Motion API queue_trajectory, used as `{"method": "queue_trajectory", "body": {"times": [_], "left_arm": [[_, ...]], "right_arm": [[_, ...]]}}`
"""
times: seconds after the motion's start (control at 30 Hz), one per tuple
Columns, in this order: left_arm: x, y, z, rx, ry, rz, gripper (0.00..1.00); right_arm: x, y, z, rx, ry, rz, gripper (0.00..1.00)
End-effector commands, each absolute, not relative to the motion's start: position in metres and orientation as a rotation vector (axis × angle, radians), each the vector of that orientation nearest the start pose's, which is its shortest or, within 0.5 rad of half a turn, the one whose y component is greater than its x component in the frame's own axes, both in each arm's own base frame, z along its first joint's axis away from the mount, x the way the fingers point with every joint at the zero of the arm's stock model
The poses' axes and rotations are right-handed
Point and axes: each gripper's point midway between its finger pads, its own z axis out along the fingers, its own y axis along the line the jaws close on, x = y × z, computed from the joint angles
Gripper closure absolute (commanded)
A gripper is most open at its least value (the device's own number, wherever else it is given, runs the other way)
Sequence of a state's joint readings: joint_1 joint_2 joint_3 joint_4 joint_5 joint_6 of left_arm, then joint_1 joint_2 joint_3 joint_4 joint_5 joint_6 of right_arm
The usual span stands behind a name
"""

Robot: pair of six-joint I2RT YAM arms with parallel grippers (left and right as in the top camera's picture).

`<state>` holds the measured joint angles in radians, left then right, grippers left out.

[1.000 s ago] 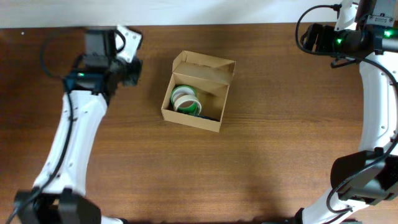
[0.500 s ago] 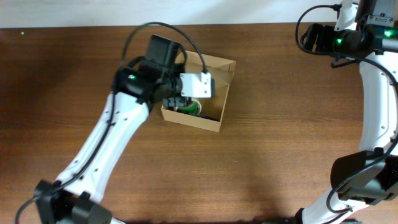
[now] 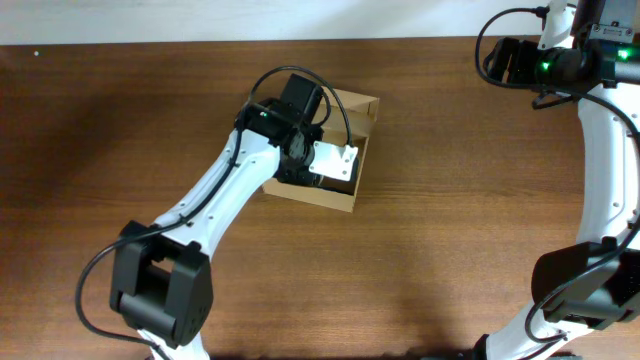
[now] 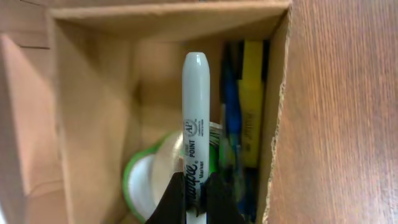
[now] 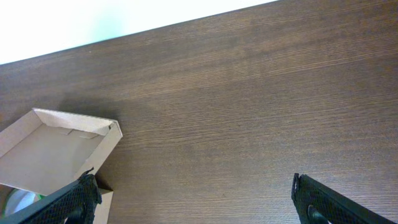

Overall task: Pack container
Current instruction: 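Carry the Sharpie marker into the box and release it, then withdraw the left arm and bring the right gripper beside the box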

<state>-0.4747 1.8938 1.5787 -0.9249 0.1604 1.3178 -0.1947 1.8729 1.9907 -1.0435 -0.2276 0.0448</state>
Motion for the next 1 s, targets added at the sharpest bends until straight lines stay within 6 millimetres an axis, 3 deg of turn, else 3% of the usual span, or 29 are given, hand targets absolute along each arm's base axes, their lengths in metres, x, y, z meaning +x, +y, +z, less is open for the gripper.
{"method": "queue_trajectory", "body": {"times": [0.0, 0.4, 0.53, 0.6, 0.7, 0.8, 0.97], "left_arm": [[0.374, -0.22, 0.113, -2.763, -2.142, 0.002, 0.99], [0.367, -0.216, 0.081, -2.65, -2.146, 0.077, 0.98], [0.37, -0.214, 0.078, -2.642, -2.145, 0.041, 0.97], [0.372, -0.213, 0.079, -2.622, -2.173, 0.02, 0.79], [0.375, -0.212, 0.082, -2.591, -2.219, 0.01, 0.7], [0.381, -0.216, 0.094, -2.529, -2.339, 0.007, 0.43], [0.399, -0.225, 0.146, -2.52, -2.535, -0.04, 0.4]], "right_arm": [[0.477, -0.055, 0.278, 0.19, 2.428, 0.216, 0.01], [0.477, -0.055, 0.278, 0.19, 2.428, 0.216, 0.01], [0.477, -0.055, 0.278, 0.19, 2.428, 0.216, 0.01], [0.477, -0.055, 0.278, 0.19, 2.428, 0.216, 0.01], [0.477, -0.055, 0.278, 0.19, 2.428, 0.216, 0.01], [0.477, -0.055, 0.278, 0.19, 2.428, 0.216, 0.01], [0.477, -0.055, 0.278, 0.19, 2.428, 0.216, 0.01]]}}
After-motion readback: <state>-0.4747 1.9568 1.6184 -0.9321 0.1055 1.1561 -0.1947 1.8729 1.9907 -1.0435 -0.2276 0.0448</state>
